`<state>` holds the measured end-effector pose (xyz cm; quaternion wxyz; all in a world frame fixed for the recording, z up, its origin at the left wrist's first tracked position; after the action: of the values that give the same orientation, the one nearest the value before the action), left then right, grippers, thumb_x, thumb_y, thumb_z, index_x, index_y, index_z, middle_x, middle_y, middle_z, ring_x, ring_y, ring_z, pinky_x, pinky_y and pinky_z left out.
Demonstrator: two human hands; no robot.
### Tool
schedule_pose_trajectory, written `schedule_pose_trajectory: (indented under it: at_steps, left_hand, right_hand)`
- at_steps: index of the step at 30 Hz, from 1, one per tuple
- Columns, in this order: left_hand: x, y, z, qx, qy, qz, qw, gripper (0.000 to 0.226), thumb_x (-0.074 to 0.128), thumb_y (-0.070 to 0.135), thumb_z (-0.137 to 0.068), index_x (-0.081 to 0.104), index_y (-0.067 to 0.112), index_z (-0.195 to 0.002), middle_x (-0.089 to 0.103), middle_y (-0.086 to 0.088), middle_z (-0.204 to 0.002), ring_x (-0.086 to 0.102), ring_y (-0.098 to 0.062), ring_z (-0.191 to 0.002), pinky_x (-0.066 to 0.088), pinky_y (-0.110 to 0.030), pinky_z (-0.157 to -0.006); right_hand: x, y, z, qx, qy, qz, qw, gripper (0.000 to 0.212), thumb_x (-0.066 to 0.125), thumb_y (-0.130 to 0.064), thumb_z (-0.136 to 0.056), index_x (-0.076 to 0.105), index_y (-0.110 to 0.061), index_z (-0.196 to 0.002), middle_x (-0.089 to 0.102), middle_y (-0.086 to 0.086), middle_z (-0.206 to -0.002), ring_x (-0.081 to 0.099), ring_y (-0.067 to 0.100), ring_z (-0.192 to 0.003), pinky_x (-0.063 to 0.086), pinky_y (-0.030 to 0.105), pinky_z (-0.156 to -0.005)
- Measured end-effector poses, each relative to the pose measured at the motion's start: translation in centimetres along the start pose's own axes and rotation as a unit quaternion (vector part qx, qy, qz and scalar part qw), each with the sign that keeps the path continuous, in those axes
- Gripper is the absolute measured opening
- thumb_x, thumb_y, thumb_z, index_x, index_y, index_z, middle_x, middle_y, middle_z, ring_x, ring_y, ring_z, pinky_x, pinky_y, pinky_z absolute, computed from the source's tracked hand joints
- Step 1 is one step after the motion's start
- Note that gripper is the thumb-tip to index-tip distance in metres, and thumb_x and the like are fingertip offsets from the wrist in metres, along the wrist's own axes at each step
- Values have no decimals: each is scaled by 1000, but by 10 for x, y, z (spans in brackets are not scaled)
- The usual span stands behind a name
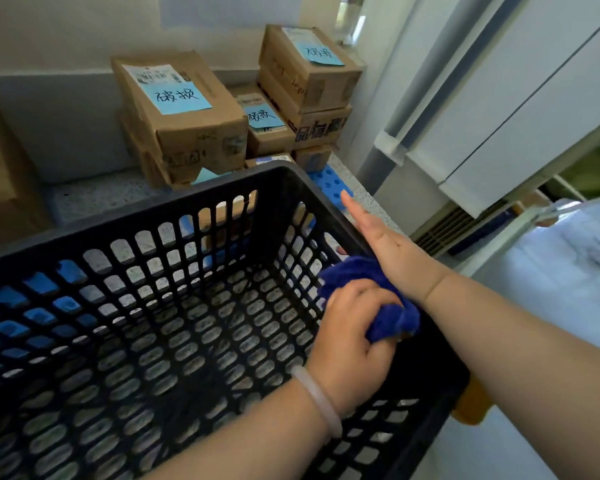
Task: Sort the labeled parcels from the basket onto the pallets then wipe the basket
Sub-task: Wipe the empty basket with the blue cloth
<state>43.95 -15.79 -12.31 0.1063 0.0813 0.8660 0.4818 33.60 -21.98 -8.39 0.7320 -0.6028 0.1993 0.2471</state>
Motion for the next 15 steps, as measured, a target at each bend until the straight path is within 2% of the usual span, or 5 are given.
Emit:
schedule_pose_trajectory:
  at_steps: [4,7,9,12,15]
  left_hand:
    - [3,-11,10,65,-39,-77,994,36,65,19,-79,56,22,-113,51,-5,-117,52,-25,-106,39,-32,-100]
    - [-4,-43,0,74,-25,-176,981,38,62,20,-79,52,24,-116,47,-11,-119,48,-32,-106,38,-38,-99]
    - [-13,-56,-11,49,-13,-196,979,37,61,17,-79,50,25,-114,48,-14,-115,47,-32,-104,40,-40,-95]
    - [-20,-63,-21,68,-58,-227,970,37,52,16,-78,49,24,-114,52,-18,-112,47,-32,-100,39,-36,-92]
    - [-46,-81,-37,-62,46,-179,981,43,49,8,-72,54,21,-113,50,-18,-113,53,-36,-101,37,-27,-95]
  right_hand:
    - [-1,7,-3,13,2,0,1000,58,16,-76,-86,24,-62,-142,26,-20,-158,22,-5,-144,8,33,-124]
    - [-2,11,-4,20,0,-1,1000,54,15,-82,-82,28,-72,-134,31,-19,-156,25,-1,-144,11,38,-123]
    - [-2,11,-4,20,1,7,1000,52,14,-79,-84,30,-71,-133,31,-20,-156,24,-3,-144,10,36,-123]
    - [-3,11,-4,34,8,27,999,63,15,-84,-82,36,-63,-138,35,-22,-153,26,-3,-142,11,30,-122]
    - [-4,10,-1,58,10,56,997,55,16,-76,-90,40,-61,-137,40,-21,-149,33,2,-139,15,33,-121]
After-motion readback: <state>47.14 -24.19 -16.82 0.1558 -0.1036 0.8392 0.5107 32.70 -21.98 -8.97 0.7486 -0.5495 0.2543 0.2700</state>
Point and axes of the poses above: each hand's wrist, its own z-axis away from the middle knuckle, its own x-axis out of the palm, y = z × x, the point moved 5 cm from there along -z, towards the middle knuckle
